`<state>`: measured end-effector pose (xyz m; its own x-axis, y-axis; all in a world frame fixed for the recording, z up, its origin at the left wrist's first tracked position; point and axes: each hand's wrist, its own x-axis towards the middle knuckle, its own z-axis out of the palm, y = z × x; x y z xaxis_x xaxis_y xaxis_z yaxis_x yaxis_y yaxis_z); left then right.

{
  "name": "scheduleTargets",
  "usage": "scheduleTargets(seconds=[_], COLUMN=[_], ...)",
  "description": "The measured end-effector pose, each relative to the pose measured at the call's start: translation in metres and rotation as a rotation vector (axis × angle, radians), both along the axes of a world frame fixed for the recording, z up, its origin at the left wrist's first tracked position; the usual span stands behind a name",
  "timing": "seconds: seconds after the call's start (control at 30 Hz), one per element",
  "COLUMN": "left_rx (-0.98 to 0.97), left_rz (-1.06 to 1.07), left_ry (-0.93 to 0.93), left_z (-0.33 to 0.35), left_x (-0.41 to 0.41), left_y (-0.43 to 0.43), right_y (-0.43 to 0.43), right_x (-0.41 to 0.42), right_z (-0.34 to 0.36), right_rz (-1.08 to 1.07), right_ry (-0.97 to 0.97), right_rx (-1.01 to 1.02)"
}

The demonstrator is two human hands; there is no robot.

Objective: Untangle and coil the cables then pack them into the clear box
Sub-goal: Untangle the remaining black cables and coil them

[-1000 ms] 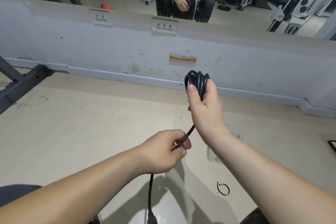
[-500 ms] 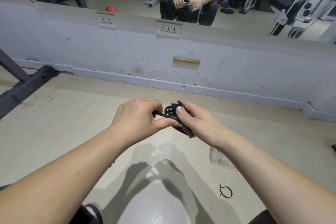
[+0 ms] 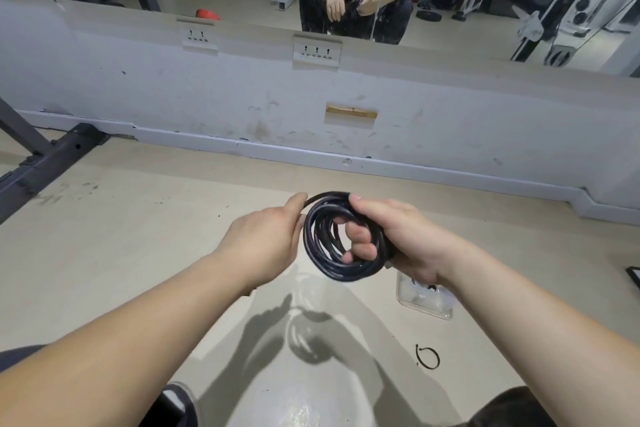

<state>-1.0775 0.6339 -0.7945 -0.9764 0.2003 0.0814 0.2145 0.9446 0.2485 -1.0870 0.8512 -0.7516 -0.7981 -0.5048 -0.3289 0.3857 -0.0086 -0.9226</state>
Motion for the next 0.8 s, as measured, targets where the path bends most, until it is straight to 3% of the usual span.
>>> scheduleTargets(seconds=[0.17, 0.37, 0.43, 0.67, 0.8], left_rx=[0.268, 0.987, 1.147, 1.433, 1.454], left_rz=[0.042, 0.118, 0.130, 0.107, 0.201], left_ry=[-0.179, -0.516, -0.596, -0.827, -0.739], left_z=[-0.001, 0.008, 0.012, 0.020, 0.021], left_x=[0.014, 0.028, 0.029, 0.025, 0.026], left_y=[0.025, 0.048, 0.050, 0.045, 0.049], right_y=[-0.001, -0.006, -0.009, -0.014, -0.021], right_x=[-0.010, -0.014, -0.014, -0.008, -0.002], right_z=[0.000, -0.006, -0.006, 0.000, 0.000], right_rz=[-0.274, -0.446, -0.464, -0.452, -0.393], right_ry=[-0.143, -0.174, -0.136, -0.123, -0.154], right_rx=[-0.219, -0.254, -0.225, -0.244, -0.335])
